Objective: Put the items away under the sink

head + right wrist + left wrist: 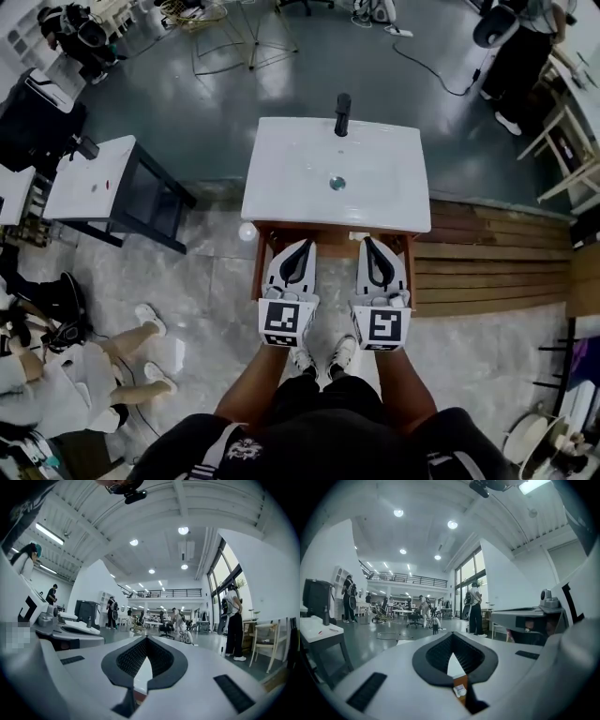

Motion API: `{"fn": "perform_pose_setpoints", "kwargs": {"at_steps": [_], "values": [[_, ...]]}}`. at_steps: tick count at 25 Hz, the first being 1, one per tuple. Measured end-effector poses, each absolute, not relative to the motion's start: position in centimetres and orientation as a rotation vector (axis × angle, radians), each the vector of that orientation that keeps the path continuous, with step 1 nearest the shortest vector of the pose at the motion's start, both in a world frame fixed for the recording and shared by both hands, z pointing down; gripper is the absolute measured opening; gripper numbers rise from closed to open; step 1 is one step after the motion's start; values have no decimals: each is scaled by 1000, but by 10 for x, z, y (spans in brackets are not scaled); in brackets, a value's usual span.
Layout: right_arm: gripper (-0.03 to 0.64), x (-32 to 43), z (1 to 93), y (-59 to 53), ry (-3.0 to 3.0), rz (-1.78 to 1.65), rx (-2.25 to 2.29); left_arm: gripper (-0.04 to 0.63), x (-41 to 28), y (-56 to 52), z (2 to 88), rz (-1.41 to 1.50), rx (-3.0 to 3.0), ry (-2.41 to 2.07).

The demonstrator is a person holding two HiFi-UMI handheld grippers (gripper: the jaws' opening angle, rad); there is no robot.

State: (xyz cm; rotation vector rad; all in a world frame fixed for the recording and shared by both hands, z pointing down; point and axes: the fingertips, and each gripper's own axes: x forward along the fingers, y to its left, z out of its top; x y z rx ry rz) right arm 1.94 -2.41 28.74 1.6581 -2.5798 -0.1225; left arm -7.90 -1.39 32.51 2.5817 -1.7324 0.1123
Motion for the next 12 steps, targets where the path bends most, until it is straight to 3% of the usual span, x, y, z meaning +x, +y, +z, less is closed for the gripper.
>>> {"fn": "perform_pose_setpoints", "kwargs": {"at_steps": [12], "values": [[23, 29, 270, 10, -2628, -43, 1683, 0, -72, 22, 302, 67, 2595, -1722]]}}
